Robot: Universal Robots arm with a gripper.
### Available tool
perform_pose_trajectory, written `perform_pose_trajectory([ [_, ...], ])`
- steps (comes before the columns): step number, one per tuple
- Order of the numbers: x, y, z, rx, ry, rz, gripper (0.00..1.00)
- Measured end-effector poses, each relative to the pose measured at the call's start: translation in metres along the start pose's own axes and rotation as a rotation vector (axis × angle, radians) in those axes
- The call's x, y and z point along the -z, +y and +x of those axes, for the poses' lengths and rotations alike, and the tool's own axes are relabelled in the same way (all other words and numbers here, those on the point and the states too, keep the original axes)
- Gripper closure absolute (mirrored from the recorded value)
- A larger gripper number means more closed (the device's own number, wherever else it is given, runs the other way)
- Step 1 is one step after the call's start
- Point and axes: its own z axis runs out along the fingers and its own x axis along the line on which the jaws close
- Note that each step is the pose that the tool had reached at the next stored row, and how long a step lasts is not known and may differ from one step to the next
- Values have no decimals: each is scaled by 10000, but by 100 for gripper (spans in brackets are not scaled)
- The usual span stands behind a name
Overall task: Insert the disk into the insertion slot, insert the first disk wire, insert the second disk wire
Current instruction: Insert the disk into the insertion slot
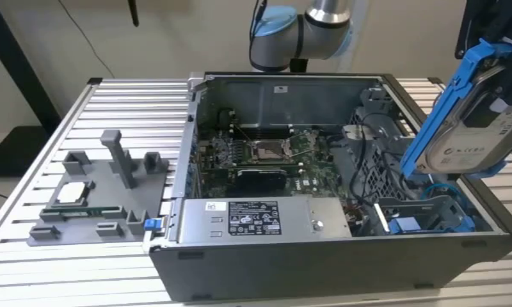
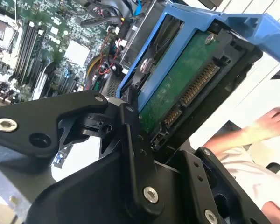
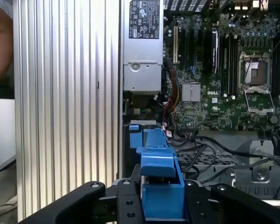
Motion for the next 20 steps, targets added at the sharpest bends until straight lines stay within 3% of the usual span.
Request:
perform_pose_trajectory([
  [20, -194, -8, 13, 0, 0, 0, 100],
])
